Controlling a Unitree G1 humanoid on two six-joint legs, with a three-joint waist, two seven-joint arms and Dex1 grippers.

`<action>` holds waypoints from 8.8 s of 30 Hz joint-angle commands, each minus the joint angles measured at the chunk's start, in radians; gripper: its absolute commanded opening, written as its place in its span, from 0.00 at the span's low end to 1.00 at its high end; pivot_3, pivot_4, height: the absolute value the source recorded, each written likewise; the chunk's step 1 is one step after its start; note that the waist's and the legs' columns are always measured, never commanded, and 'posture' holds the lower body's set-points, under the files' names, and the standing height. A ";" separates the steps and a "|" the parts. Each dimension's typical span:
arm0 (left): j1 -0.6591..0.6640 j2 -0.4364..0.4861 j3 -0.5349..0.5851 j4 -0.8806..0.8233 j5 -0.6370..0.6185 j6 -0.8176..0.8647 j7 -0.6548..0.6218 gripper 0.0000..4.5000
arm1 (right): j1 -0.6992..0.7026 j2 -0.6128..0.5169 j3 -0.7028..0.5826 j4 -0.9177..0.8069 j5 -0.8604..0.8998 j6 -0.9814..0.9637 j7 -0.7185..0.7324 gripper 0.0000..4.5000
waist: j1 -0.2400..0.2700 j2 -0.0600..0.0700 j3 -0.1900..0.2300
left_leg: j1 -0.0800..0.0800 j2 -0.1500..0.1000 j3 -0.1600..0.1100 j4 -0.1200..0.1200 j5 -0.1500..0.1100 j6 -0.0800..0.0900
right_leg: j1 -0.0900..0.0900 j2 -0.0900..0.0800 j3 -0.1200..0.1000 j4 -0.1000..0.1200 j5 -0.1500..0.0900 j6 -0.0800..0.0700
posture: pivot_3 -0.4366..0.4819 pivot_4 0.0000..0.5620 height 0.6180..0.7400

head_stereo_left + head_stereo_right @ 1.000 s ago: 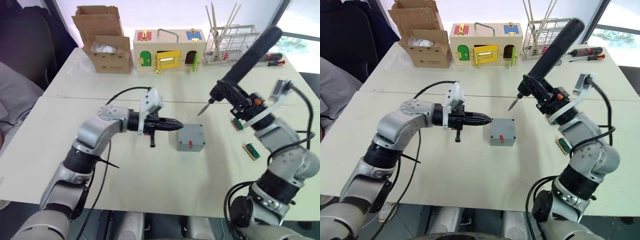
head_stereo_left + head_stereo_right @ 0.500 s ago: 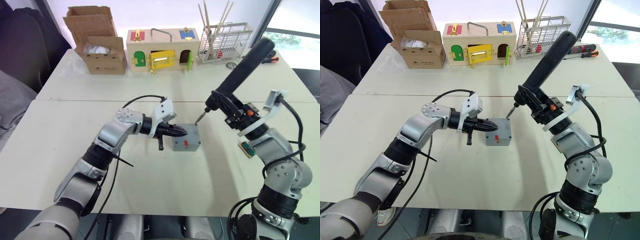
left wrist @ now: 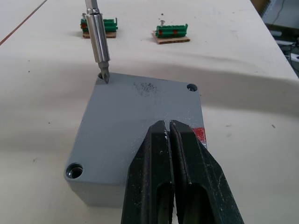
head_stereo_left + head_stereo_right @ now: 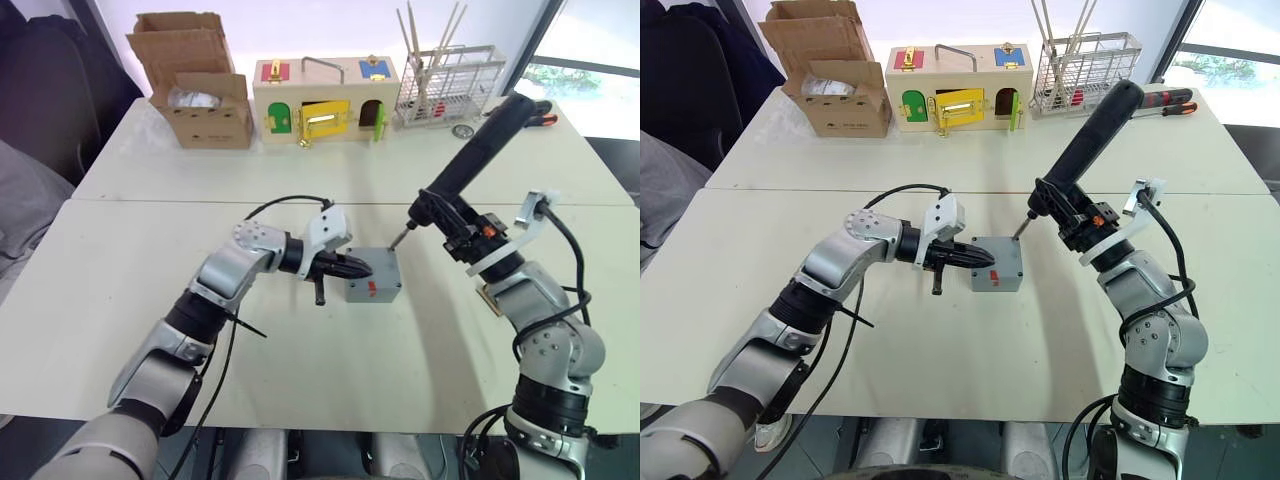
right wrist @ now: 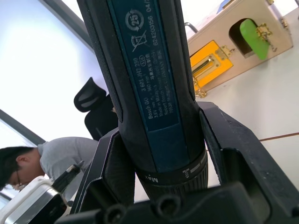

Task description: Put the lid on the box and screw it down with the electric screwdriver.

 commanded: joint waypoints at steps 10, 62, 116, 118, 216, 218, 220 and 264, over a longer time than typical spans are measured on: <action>0.012 -0.004 -0.007 -0.013 0.044 -0.022 0.006 0.02 | 0.019 -0.039 0.029 -0.023 0.024 -0.056 -0.011 0.40 | 0.000 0.000 0.000 | 0.000 0.000 0.000 0.000 0.000 0.000 | 0.000 0.000 0.000 0.000 0.000 0.000 | 0.48 0.27 0.91; 0.132 0.042 -0.126 -0.002 0.191 0.002 0.020 0.02 | 0.181 -0.056 0.377 -0.012 -0.342 -0.382 0.026 0.40 | -0.005 -0.023 -0.045 | 0.024 0.006 -0.001 -0.005 -0.009 0.000 | 0.025 -0.003 0.000 -0.012 -0.007 -0.009 | 0.48 0.27 0.91; 0.160 0.033 -0.130 -0.024 0.199 0.022 0.042 0.02 | 0.265 -0.007 0.425 0.093 -0.392 -0.444 -0.001 0.40 | -0.005 -0.029 -0.064 | 0.037 0.005 -0.001 -0.027 -0.012 -0.006 | 0.031 -0.007 0.001 -0.032 -0.009 -0.016 | 0.48 0.27 0.91; 0.161 0.033 -0.130 -0.025 0.199 0.023 0.043 0.02 | 0.272 -0.004 0.425 0.097 -0.392 -0.445 0.000 0.40 | -0.005 -0.029 -0.065 | 0.037 0.005 -0.001 -0.029 -0.012 -0.006 | 0.031 -0.007 0.001 -0.034 -0.009 -0.016 | 0.48 0.27 0.91; 0.227 -0.058 -0.011 -0.049 0.110 -0.032 0.136 0.02 | -0.251 -0.291 0.014 -0.181 0.128 0.069 -0.227 0.40 | 0.015 -0.013 -0.041 | 0.017 0.005 0.000 -0.040 -0.011 -0.003 | 0.017 -0.012 -0.015 -0.048 -0.008 -0.020 | 0.48 0.27 0.91; 0.216 -0.098 0.079 -0.096 0.029 0.012 0.166 0.02 | -0.265 -0.312 -0.024 -0.140 0.218 0.172 -0.281 0.40 | 0.019 -0.012 -0.035 | 0.016 0.005 0.000 -0.039 -0.011 -0.003 | 0.018 -0.013 -0.016 -0.048 -0.008 -0.020 | 0.48 0.27 0.91; 0.201 -0.104 0.150 -0.164 -0.044 0.068 0.178 0.02 | -0.286 -0.364 -0.059 -0.097 0.302 0.284 -0.321 0.40 | 0.021 -0.011 -0.024 | 0.015 0.004 0.001 -0.036 -0.011 -0.002 | 0.018 -0.014 -0.017 -0.047 -0.007 -0.020 | 0.48 0.27 0.91; 0.328 0.044 0.058 -0.682 -0.190 0.291 0.387 0.02 | -0.144 -0.984 0.239 0.837 -0.199 0.596 0.253 1.00 | 0.026 0.008 0.002 | -0.014 0.003 0.003 0.001 0.003 0.005 | 0.002 -0.016 -0.042 -0.030 0.015 0.001 | 0.48 0.27 0.91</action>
